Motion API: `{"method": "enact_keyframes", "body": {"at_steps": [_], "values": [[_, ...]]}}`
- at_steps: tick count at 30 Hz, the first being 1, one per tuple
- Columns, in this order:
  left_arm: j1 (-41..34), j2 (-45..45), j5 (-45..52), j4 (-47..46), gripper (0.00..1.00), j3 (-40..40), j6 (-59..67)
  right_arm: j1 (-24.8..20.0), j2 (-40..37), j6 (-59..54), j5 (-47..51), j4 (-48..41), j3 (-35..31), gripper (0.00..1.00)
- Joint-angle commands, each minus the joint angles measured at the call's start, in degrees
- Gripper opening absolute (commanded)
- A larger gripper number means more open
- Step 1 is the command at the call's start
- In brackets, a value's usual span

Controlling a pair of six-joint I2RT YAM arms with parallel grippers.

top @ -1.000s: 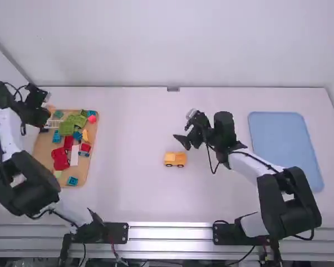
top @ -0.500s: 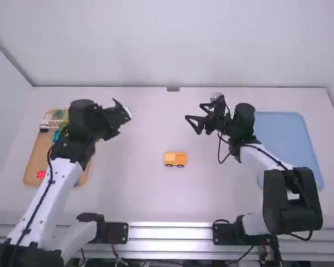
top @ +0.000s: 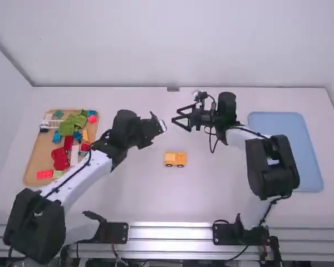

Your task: Assemble lego blocks to make yellow taxi

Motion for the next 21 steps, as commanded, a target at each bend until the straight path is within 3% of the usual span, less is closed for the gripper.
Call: {"method": "enact_keyframes", "body": {"at_steps": [1, 11, 16, 21], "values": [[-0.9, 3.6, 0.9, 2.6, 0.04, -0.2, -3.0, 1.4, 2.3, 0.6, -2.2, 0.0, 2.5, 0.87], [-1.3, 10.5, 2.3, 11.0, 0.04, -0.2, -5.3, 2.8, 5.6, 3.5, -1.3, 0.0, 3.3, 0.72], [-1.7, 10.7, 2.2, 11.5, 0.02, -0.2, -5.3, 4.3, 5.6, 3.2, 0.5, -2.7, 3.3, 0.54], [-2.1, 10.7, 2.6, 11.5, 0.02, -0.2, -5.3, 5.8, 5.6, 1.5, 2.7, -5.0, 3.3, 0.54]]}}
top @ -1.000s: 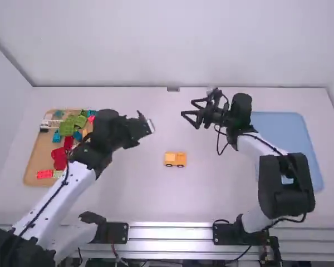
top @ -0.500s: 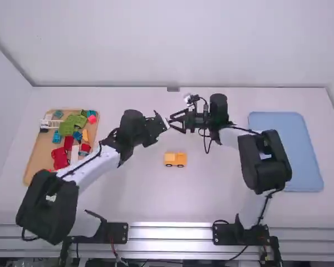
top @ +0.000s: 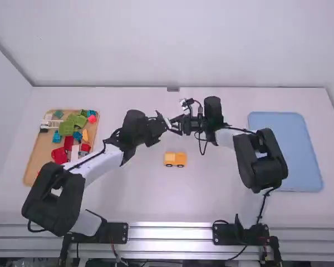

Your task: Assemble lego blocks to make yellow taxi

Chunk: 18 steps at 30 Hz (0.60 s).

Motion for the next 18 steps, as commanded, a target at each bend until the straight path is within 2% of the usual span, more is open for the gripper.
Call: {"method": "enact_keyframes", "body": {"at_steps": [1, 2, 4, 5, 6, 8, 10, 12, 13, 15, 16, 18], "values": [[-1.0, 0.2, 1.1, -0.1, 0.02, -0.2, -0.4, 0.9, 0.7, -0.9, 1.1, -0.1, 1.8, 0.54], [-0.9, 0.2, 1.2, -0.3, 0.02, -0.2, -0.5, 1.0, 0.7, -0.9, 1.4, -0.3, 2.0, 0.53], [-1.0, 0.2, 1.0, -0.7, 0.02, -0.2, -0.4, 0.9, 0.7, -0.9, 1.4, -1.0, 2.4, 0.45], [-1.0, 0.2, 1.0, -0.7, 0.02, -0.2, -0.4, 0.9, 0.7, -0.9, 1.4, -1.0, 2.5, 0.44], [-1.0, 0.2, 0.9, -0.9, 0.02, -0.2, -0.4, 0.9, 0.7, -0.9, 1.5, -0.8, 2.4, 0.36], [-0.9, 0.2, 0.6, -1.0, 0.02, -0.2, -0.4, 0.9, 0.7, -0.9, 1.4, -1.0, 2.4, 0.29], [-0.9, 0.2, 0.4, -1.0, 0.03, -0.2, -0.5, 0.9, 0.7, -0.9, 1.5, -1.0, 2.4, 0.27], [-0.9, 0.2, 0.5, -1.0, 0.09, -0.2, -0.4, 0.9, 0.7, -0.9, 1.4, -0.9, 2.4, 0.25], [-0.9, 0.2, 0.5, -0.9, 0.21, -0.2, -0.4, 0.9, 0.7, -0.9, 1.4, -0.9, 2.4, 0.25], [-0.9, 0.2, 0.7, -0.8, 0.61, -0.2, -0.5, 0.9, 0.7, -1.5, 1.3, -0.8, 2.4, 0.24], [-0.9, 0.2, 1.2, -0.9, 0.99, -0.2, -1.0, 0.9, 0.7, -2.5, 1.0, -0.6, 2.4, 0.24], [-0.9, 0.0, 1.0, -0.6, 0.99, -0.2, -4.2, 0.6, 0.7, -3.9, 0.7, -0.4, 2.4, 0.23]]}}
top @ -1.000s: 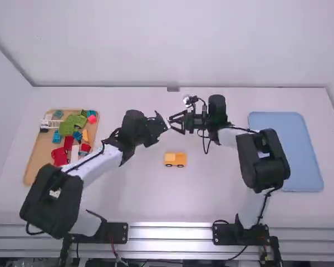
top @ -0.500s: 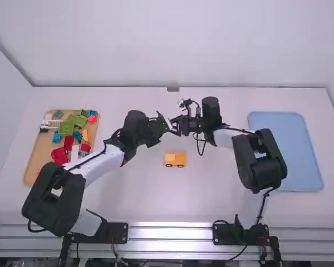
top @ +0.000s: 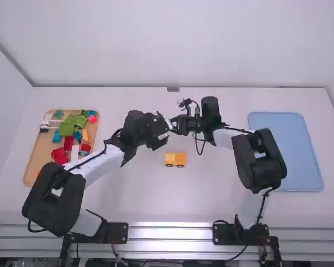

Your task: Assemble lego blocks to make yellow taxi

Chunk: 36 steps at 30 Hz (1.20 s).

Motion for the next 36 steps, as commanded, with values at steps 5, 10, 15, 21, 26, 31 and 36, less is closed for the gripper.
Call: {"method": "enact_keyframes", "body": {"at_steps": [5, 10, 15, 21, 26, 31, 36], "values": [[0.9, -2.3, 10.2, -9.8, 0.99, 4.0, -6.1, -2.7, 0.7, -10.9, -8.2, -2.2, 4.5, 0.22], [5.5, -2.3, 27.6, -26.0, 0.99, 13.1, -3.0, -4.8, 0.7, -25.0, -9.5, -16.5, 10.0, 0.21], [8.3, -1.7, 29.6, -30.0, 0.99, 16.7, -3.2, -5.0, 0.7, -46.2, -8.6, -39.9, 16.6, 0.16], [8.7, -1.7, 35.4, -34.1, 0.99, 17.7, 5.4, -2.6, 0.6, -77.3, -1.2, -73.0, 26.7, 0.16], [8.6, -1.6, 35.7, -36.4, 0.99, 17.7, 5.9, -0.8, 0.6, -99.3, 2.2, -92.4, 33.0, 0.15], [8.2, -1.2, 37.8, -39.1, 0.99, 17.7, 7.7, -0.6, 0.6, -105.2, 1.9, -97.2, 34.9, 0.14], [8.1, -1.2, 38.6, -40.1, 0.95, 17.7, 7.8, -0.5, 0.6, -105.3, 1.5, -97.1, 34.8, 0.15]]}}
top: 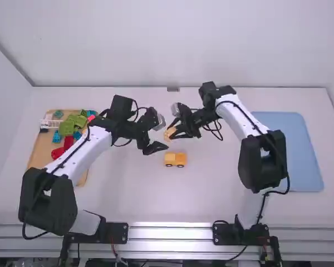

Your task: Assemble lego blocks to make yellow taxi

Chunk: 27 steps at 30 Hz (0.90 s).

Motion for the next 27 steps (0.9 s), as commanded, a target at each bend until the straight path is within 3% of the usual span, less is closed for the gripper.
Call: {"method": "enact_keyframes", "body": {"at_steps": [1, 8, 17, 21, 27], "values": [[-0.3, -0.3, 2.3, 0.1, 0.89, 0.8, 0.7, -0.1, 0.5, -3.3, -0.2, -0.2, 1.1, 0.15], [-0.6, -0.3, 1.1, 0.5, 0.85, 0.8, -0.3, 1.0, 0.5, -4.1, -0.5, 0.0, 1.1, 0.15], [-0.5, 1.4, -1.4, 1.8, 0.63, 0.8, -2.7, 2.4, 0.5, 1.9, -0.2, 5.1, 1.2, 0.13], [-0.6, 1.8, -1.4, 1.7, 0.62, 0.8, -2.7, 2.4, 0.5, 1.8, 0.3, 5.1, 1.2, 0.13], [-0.3, 1.8, -1.2, 2.9, 0.51, 0.8, -2.8, 2.4, 0.5, 1.8, 0.9, 5.1, 1.2, 0.13]]}}
